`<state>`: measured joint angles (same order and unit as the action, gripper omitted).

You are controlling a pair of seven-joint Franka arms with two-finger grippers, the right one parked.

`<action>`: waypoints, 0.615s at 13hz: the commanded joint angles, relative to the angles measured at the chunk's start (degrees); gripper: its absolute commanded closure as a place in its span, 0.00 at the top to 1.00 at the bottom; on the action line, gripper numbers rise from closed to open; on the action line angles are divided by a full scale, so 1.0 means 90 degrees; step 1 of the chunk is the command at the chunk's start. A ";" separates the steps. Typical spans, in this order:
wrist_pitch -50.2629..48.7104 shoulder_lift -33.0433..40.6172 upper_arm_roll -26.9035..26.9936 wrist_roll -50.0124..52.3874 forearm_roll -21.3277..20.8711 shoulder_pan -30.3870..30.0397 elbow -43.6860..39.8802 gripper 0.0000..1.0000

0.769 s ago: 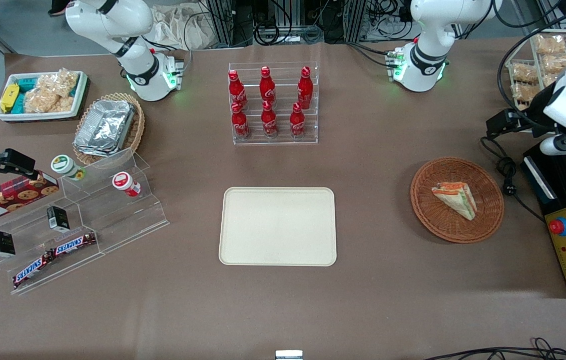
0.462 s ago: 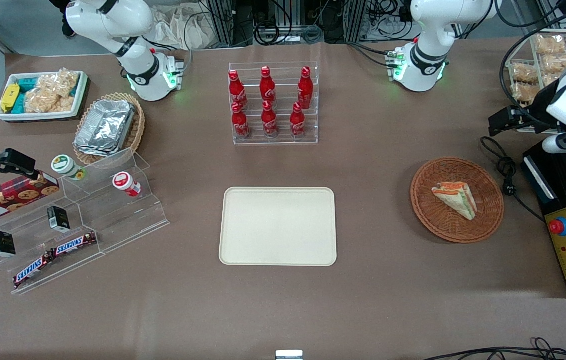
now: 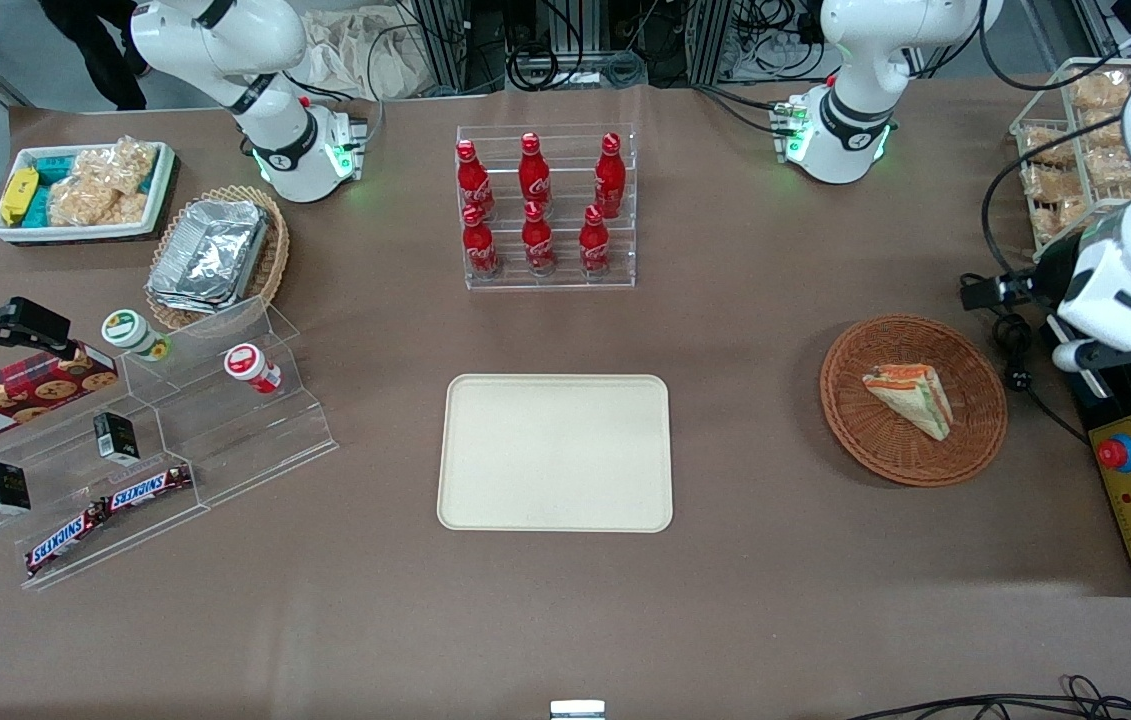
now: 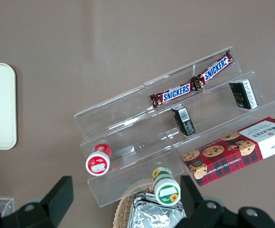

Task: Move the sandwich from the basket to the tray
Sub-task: 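Move the left gripper toward the wicker basket holding the sandwich, then lower the left gripper onto the wrapped sandwich and close on it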

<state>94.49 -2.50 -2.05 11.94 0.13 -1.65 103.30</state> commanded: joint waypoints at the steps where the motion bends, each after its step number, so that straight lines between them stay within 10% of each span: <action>1: 0.1175 0.0132 -0.0026 0.0293 -0.0025 -0.0255 0.1174 1.00; 8: 0.3863 -0.1185 -0.0036 0.1327 0.1057 -0.0579 0.2360 1.00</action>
<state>126.06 -10.17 -1.95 19.24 6.30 -6.68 125.35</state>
